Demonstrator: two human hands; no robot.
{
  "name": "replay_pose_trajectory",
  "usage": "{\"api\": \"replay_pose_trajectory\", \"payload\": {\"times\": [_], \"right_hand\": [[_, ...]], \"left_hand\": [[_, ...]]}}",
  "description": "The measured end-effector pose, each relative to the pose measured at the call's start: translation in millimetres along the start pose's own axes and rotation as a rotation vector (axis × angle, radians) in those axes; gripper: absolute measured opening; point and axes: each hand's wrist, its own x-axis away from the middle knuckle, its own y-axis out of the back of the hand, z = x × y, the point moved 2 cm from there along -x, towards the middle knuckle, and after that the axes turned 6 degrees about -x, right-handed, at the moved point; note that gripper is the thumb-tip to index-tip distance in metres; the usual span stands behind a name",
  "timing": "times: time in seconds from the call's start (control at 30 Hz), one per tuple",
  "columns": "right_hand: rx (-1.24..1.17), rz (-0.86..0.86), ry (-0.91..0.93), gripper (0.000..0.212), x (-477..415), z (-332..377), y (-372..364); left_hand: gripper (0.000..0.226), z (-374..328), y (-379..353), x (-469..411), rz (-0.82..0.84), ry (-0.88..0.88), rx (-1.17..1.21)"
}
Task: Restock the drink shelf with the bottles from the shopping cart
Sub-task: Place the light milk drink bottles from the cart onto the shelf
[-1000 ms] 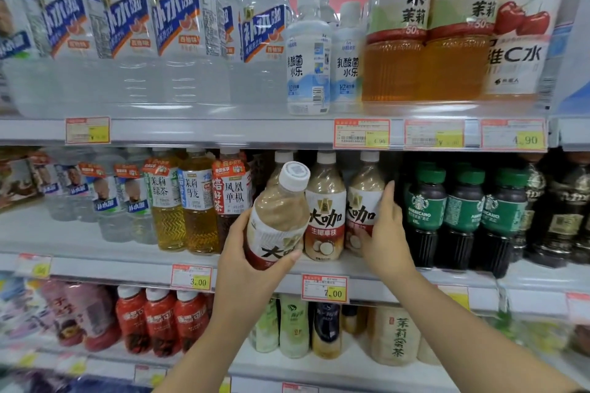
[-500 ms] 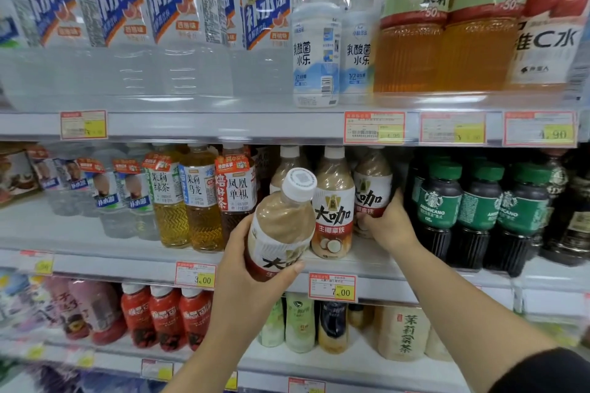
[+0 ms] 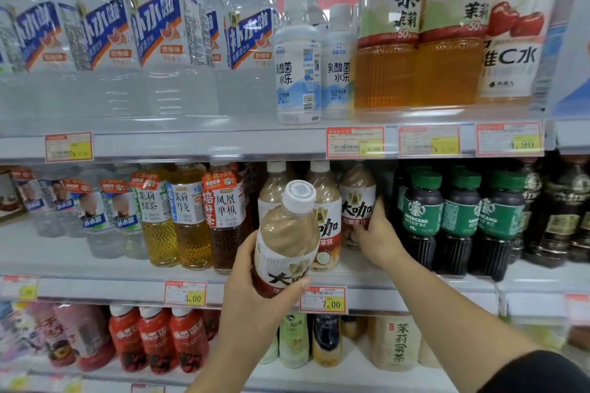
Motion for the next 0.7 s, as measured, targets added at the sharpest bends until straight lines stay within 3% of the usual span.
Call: {"api": "replay_pose_trajectory", "payload": {"times": [0.13, 0.2, 0.3, 0.43, 0.57, 0.7], "right_hand": [[-0.134, 0.015, 0.212, 0.067, 59, 25, 12], [-0.191, 0.217, 0.306, 0.062, 93, 31, 20], [-0.149, 0.452, 0.319, 0.075, 120, 33, 29], [-0.209, 0.302, 0.301, 0.077, 122, 31, 37], [-0.176, 0.131, 0.358, 0.066, 117, 24, 46], [-0.161, 0.015, 0.360, 0.074, 100, 13, 49]], "left_hand": [[0.077, -3, -7, 0, 0.016, 0.057, 0.057], [0.075, -6, -15, -3, 0.040, 0.058, 0.076], [0.073, -15, -35, -4, 0.136, 0.062, 0.125], [0.071, -19, -69, -6, 0.280, 0.056, 0.165], [0.068, -27, -77, -17, 0.395, -0.070, 0.018], [0.054, -15, -57, -30, 0.160, -0.326, -0.444]]}}
